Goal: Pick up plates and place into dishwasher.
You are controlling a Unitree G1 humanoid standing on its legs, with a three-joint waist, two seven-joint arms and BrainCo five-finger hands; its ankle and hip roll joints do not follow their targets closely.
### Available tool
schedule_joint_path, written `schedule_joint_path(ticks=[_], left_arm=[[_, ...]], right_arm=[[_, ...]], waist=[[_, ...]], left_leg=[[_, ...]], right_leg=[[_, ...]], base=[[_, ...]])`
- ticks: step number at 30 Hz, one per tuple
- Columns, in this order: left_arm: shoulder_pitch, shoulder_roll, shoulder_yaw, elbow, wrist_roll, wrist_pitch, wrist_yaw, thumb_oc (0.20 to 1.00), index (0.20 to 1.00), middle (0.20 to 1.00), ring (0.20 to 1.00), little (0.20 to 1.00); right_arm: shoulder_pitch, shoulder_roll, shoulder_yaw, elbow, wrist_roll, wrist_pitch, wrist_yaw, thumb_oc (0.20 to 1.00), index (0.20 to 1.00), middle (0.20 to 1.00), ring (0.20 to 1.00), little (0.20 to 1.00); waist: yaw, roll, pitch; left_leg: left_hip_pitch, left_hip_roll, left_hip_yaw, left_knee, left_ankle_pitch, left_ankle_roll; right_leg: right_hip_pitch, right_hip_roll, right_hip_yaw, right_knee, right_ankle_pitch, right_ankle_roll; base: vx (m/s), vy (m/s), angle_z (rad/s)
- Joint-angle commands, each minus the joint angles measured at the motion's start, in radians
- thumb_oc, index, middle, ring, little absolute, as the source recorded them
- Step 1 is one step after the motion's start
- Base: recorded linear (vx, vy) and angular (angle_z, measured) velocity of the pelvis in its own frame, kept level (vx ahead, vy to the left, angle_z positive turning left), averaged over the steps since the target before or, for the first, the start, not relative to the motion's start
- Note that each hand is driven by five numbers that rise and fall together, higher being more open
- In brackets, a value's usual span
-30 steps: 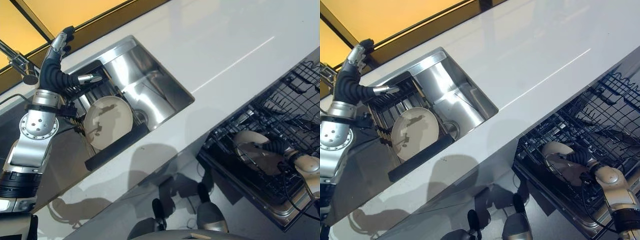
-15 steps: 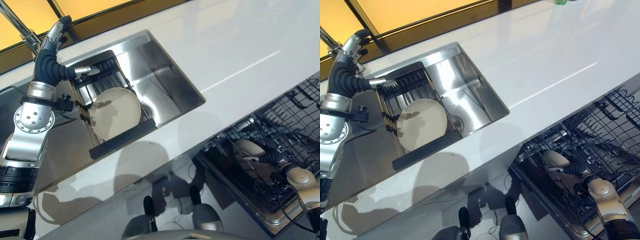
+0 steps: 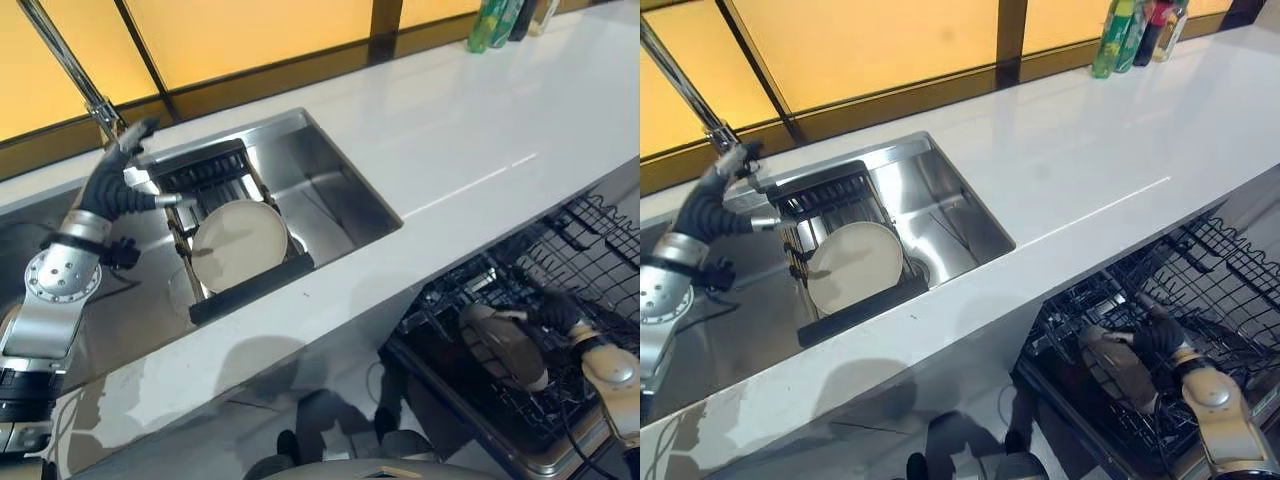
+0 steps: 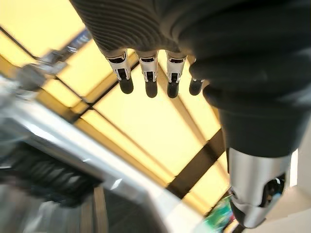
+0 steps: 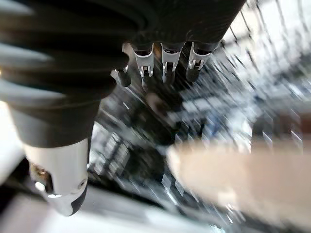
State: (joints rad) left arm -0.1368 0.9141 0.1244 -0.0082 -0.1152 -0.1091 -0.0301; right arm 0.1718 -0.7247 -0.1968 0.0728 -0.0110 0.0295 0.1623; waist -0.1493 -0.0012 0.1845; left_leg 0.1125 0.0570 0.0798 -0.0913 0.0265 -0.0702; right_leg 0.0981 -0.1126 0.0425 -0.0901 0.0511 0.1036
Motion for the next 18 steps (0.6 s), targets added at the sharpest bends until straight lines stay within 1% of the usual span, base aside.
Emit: schedule_joint_path(ticks=[1, 4, 6, 7, 9, 10, 11, 13, 14, 16, 17, 18], left_arm=[[0.008, 0.008, 0.085, 0.038, 0.036, -0.01, -0.017, 1.0, 1.0, 1.0, 1.0, 1.0], [0.038, 0.001, 0.096, 0.043, 0.04, -0.004, -0.034, 1.0, 1.0, 1.0, 1.0, 1.0], [0.054, -0.011, 0.096, 0.048, 0.042, 0.011, -0.045, 1.0, 1.0, 1.0, 1.0, 1.0], [0.055, -0.011, 0.096, 0.047, 0.042, 0.011, -0.045, 1.0, 1.0, 1.0, 1.0, 1.0], [0.068, -0.022, 0.092, 0.066, 0.043, 0.004, -0.044, 1.0, 1.0, 1.0, 1.0, 1.0], [0.081, -0.03, 0.095, 0.076, 0.044, 0.003, -0.046, 1.0, 1.0, 1.0, 1.0, 1.0], [0.096, -0.038, 0.103, 0.084, 0.047, -0.001, -0.05, 1.0, 1.0, 1.0, 1.0, 1.0], [0.119, -0.043, 0.114, 0.083, 0.045, 0.004, -0.052, 1.0, 1.0, 1.0, 1.0, 1.0], [0.129, -0.045, 0.12, 0.082, 0.044, 0.007, -0.053, 1.0, 1.0, 1.0, 1.0, 1.0], [0.137, -0.05, 0.121, 0.086, 0.05, 0.005, -0.045, 1.0, 1.0, 1.0, 1.0, 1.0], [0.133, -0.055, 0.113, 0.101, 0.056, -0.002, -0.027, 1.0, 1.0, 1.0, 1.0, 1.0], [0.124, -0.057, 0.105, 0.104, 0.058, 0.002, -0.012, 1.0, 1.0, 1.0, 1.0, 1.0]], right_arm=[[-0.006, -0.093, -0.068, -0.09, -0.04, -0.022, -0.031, 1.0, 1.0, 1.0, 1.0, 1.0], [0.0, -0.107, -0.11, -0.14, -0.03, -0.028, -0.032, 1.0, 1.0, 1.0, 1.0, 1.0], [-0.002, -0.118, -0.131, -0.175, -0.038, -0.028, -0.029, 1.0, 1.0, 1.0, 1.0, 1.0], [-0.001, -0.118, -0.132, -0.177, -0.038, -0.027, -0.029, 1.0, 1.0, 1.0, 1.0, 1.0], [0.002, -0.135, -0.146, -0.199, -0.038, -0.03, -0.027, 1.0, 1.0, 1.0, 1.0, 1.0], [0.004, -0.142, -0.154, -0.215, -0.034, -0.036, -0.028, 1.0, 1.0, 1.0, 1.0, 1.0], [0.007, -0.145, -0.164, -0.228, -0.033, -0.038, -0.026, 1.0, 1.0, 1.0, 1.0, 1.0], [0.007, -0.153, -0.171, -0.248, -0.023, -0.043, -0.031, 1.0, 1.0, 1.0, 1.0, 1.0], [0.002, -0.162, -0.173, -0.257, -0.008, -0.045, -0.038, 1.0, 1.0, 1.0, 1.0, 1.0], [-0.003, -0.168, -0.171, -0.26, 0.005, -0.053, -0.051, 1.0, 1.0, 1.0, 1.0, 1.0], [-0.016, -0.173, -0.171, -0.261, 0.026, -0.069, -0.059, 1.0, 1.0, 1.0, 1.0, 1.0], [-0.027, -0.179, -0.17, -0.264, 0.04, -0.077, -0.065, 1.0, 1.0, 1.0, 1.0, 1.0]], waist=[[0.009, 0.006, -0.074], [0.006, 0.01, -0.082], [0.006, 0.008, -0.085], [0.006, 0.009, -0.085], [0.006, 0.002, -0.081], [0.011, -0.003, -0.074], [0.015, -0.003, -0.069], [0.025, 0.0, -0.067], [0.032, 0.004, -0.067], [0.037, 0.009, -0.068], [0.039, 0.014, -0.066], [0.035, 0.018, -0.065]], left_leg=[[-0.023, 0.051, 0.018, 0.054, -0.03, -0.005], [-0.025, 0.065, 0.013, 0.067, -0.028, -0.012], [-0.04, 0.073, 0.008, 0.122, -0.038, -0.02], [-0.043, 0.074, 0.007, 0.128, -0.041, -0.02], [-0.069, 0.068, -0.001, 0.211, -0.059, -0.026], [-0.093, 0.059, -0.021, 0.276, -0.058, -0.025], [-0.111, 0.051, -0.042, 0.303, -0.055, -0.022], [-0.115, 0.032, -0.079, 0.27, -0.059, -0.006], [-0.108, 0.024, -0.1, 0.231, -0.049, -0.001], [-0.1, 0.017, -0.12, 0.183, -0.026, -0.002], [-0.106, 0.01, -0.139, 0.167, -0.018, -0.005], [-0.102, 0.007, -0.142, 0.158, -0.02, -0.006]], right_leg=[[-0.065, 0.052, 0.034, 0.079, -0.042, 0.002], [-0.065, 0.068, 0.033, 0.089, -0.054, -0.01], [-0.067, 0.076, 0.031, 0.1, -0.06, -0.024], [-0.068, 0.077, 0.031, 0.101, -0.061, -0.025], [-0.07, 0.076, 0.033, 0.11, -0.057, -0.036], [-0.069, 0.077, 0.04, 0.12, -0.054, -0.044], [-0.069, 0.081, 0.048, 0.127, -0.052, -0.049], [-0.072, 0.084, 0.063, 0.137, -0.051, -0.049], [-0.074, 0.087, 0.072, 0.14, -0.055, -0.049], [-0.074, 0.088, 0.08, 0.143, -0.062, -0.047], [-0.077, 0.085, 0.089, 0.149, -0.069, -0.045], [-0.085, 0.079, 0.091, 0.154, -0.074, -0.041]], base=[[0.05, -0.054, 0.01], [0.03, -0.061, 0.02], [0.03, -0.055, 0.01], [0.0, 0.0, 0.0], [0.03, -0.008, 0.01], [0.08, 0.01, -0.01], [0.1, 0.068, -0.01], [0.1, 0.167, -0.04], [0.11, 0.217, -0.1], [0.09, 0.206, -0.31], [0.07, 0.253, -0.41], [0.06, 0.225, -0.35]])
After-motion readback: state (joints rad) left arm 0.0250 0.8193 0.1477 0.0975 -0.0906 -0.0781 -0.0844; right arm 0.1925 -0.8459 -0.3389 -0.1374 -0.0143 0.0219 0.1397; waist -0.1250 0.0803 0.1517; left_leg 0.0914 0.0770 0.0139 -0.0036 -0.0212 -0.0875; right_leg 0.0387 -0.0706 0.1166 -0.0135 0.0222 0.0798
